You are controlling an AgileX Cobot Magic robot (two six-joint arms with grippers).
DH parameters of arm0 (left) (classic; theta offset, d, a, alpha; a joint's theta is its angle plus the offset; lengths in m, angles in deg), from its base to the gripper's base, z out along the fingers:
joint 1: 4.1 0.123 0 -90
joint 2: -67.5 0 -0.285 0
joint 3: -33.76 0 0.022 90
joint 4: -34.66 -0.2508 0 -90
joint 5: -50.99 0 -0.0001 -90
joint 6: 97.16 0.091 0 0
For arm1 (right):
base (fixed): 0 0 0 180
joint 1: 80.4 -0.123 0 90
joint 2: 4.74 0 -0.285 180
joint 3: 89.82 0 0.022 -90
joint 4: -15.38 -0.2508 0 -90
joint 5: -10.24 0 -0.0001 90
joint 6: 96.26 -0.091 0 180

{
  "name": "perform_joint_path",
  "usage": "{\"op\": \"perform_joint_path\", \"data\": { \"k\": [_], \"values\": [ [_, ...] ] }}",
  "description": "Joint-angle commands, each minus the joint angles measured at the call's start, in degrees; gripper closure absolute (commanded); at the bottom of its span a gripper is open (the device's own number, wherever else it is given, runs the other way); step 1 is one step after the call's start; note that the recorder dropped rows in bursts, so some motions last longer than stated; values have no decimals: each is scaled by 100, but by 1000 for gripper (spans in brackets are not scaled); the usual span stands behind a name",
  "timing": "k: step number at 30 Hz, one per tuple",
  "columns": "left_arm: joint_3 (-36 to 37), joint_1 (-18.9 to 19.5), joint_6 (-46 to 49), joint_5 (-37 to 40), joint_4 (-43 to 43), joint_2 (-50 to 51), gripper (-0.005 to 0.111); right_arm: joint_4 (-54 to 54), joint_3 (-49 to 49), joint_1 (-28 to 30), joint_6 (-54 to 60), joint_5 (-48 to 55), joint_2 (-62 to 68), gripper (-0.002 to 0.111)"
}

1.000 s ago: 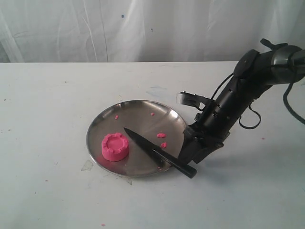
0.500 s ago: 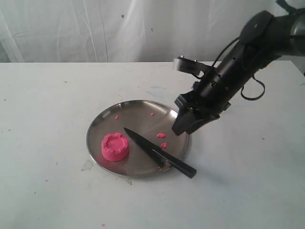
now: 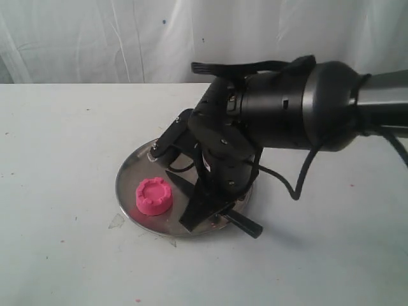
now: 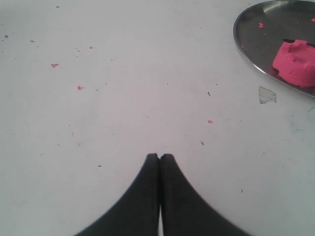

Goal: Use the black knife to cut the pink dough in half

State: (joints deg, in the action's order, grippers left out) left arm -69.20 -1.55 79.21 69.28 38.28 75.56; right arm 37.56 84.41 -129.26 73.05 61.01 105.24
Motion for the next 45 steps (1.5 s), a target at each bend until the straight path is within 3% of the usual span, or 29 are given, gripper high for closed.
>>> {"op": "perform_joint_path", "data": {
  "k": [1, 30, 45],
  "values": [
    [17, -47, 0, 63, 43, -28, 107, -157, -87, -18, 481, 420, 472, 56],
    [17, -47, 0, 63, 43, -28, 107, 1215, -87, -289, -184, 779, 1339, 54],
    [17, -47, 0, 63, 43, -28, 107, 1379, -87, -289, -566, 1021, 1388, 104]
  ]
}}
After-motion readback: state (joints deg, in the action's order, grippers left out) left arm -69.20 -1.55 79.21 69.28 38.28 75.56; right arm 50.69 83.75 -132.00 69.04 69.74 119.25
